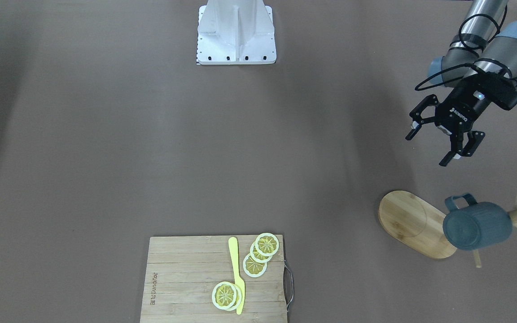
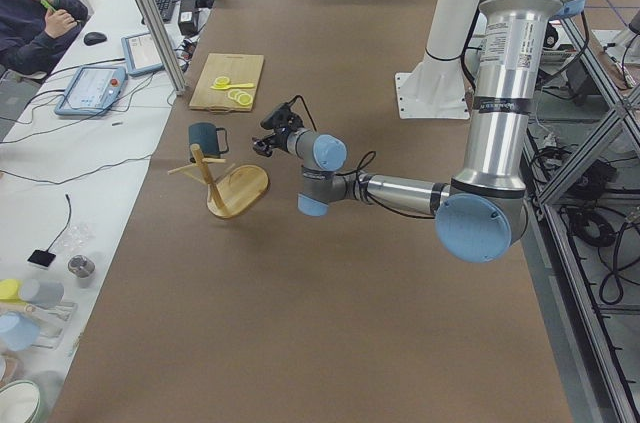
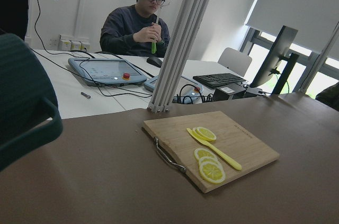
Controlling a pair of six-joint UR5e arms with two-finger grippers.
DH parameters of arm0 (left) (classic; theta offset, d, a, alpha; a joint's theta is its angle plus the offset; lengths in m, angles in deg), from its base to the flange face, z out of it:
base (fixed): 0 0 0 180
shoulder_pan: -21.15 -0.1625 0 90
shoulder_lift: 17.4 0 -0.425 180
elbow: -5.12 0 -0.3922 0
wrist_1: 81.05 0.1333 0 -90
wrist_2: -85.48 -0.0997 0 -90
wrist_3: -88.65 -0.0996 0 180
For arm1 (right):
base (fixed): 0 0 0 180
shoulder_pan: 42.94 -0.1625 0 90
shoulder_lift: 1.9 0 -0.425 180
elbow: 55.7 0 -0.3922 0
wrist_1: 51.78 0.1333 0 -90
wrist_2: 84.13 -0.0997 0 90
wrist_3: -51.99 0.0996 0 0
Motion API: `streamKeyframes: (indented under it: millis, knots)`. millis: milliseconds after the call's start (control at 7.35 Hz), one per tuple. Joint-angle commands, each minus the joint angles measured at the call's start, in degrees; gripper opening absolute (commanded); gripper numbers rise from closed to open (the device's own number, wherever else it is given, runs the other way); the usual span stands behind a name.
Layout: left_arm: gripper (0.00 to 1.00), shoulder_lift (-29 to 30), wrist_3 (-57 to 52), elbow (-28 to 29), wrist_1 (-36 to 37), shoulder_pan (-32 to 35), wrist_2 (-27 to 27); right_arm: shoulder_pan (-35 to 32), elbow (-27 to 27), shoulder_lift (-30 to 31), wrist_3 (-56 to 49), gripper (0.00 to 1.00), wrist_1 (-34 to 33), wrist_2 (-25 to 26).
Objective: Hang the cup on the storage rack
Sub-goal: 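Open the left gripper and pull it back from the hung mug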
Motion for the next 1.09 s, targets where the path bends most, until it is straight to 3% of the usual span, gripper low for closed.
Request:
streamKeyframes:
  millis: [0,408,816,952]
  knots:
    - [0.99,-2.56,-11.12,-3.68,9.45,2.58,-0.16,0.00,-0.26,-0.03,0.00,1.00,0.09,-0.08]
    - [0.99,-6.25,-25.26,-8.86,23.94,8.55,-0.07,0.00,-0.60,0.05,-0.17,1.00,0.00,-0.08]
    - [0.99,-9.94,-34.34,-9.41,33.89,13.30,0.11,0.00,-1.31,0.14,-0.52,1.00,0.09,-0.08]
    - [0.99,-10.39,-36.45,-9.50,38.89,15.67,2.46,0.00,-1.40,0.14,-0.52,1.00,0.09,-0.08]
